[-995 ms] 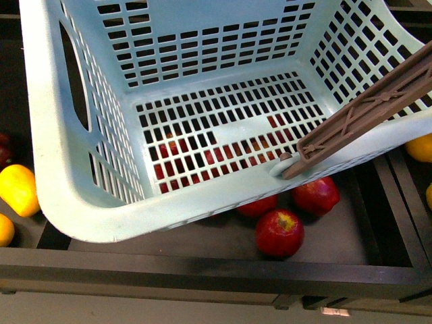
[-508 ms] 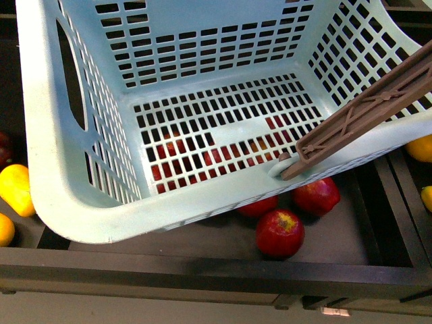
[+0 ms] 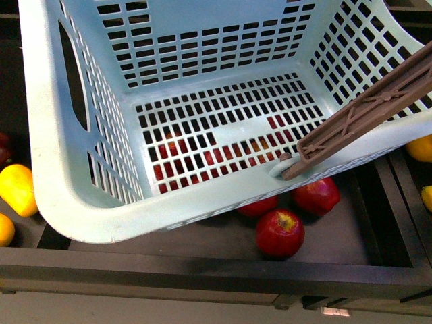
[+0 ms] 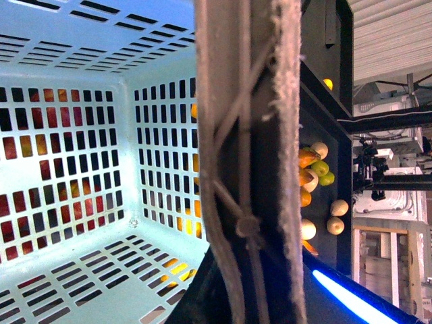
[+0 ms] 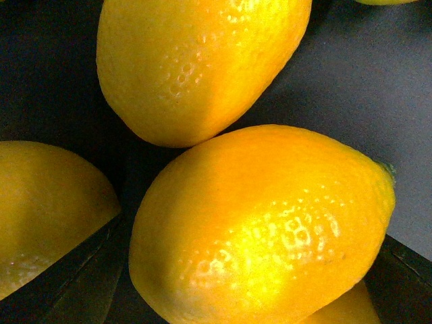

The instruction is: Pick lemon and mango into basket

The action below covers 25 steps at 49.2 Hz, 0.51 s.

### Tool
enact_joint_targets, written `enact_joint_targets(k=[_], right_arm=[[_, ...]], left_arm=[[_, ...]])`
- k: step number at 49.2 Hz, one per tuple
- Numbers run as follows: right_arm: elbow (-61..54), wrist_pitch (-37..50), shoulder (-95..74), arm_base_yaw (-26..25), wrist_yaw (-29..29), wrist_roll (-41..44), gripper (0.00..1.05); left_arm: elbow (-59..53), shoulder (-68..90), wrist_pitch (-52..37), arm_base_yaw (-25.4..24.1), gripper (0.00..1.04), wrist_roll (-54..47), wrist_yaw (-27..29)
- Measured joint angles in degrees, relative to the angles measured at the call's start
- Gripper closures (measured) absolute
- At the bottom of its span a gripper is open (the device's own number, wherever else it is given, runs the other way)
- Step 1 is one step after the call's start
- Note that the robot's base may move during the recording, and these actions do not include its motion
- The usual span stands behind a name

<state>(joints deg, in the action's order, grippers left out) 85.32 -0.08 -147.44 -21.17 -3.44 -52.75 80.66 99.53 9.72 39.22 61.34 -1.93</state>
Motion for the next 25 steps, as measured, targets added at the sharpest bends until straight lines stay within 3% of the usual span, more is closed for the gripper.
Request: enact_joint_targets(k=[10,25], right_arm=[[0.00,0.15,-0.02,-0.11,-0.15,-0.04,0.24],[-2.86,3.13,1.03,-1.40,0.46,1.31,0.25]], left_arm=[[0.00,0.00,0.00,0.00,0.99,0.00,-0.02],[0.00,0.00,0.00,0.00,0.99,0.00,-0.04]])
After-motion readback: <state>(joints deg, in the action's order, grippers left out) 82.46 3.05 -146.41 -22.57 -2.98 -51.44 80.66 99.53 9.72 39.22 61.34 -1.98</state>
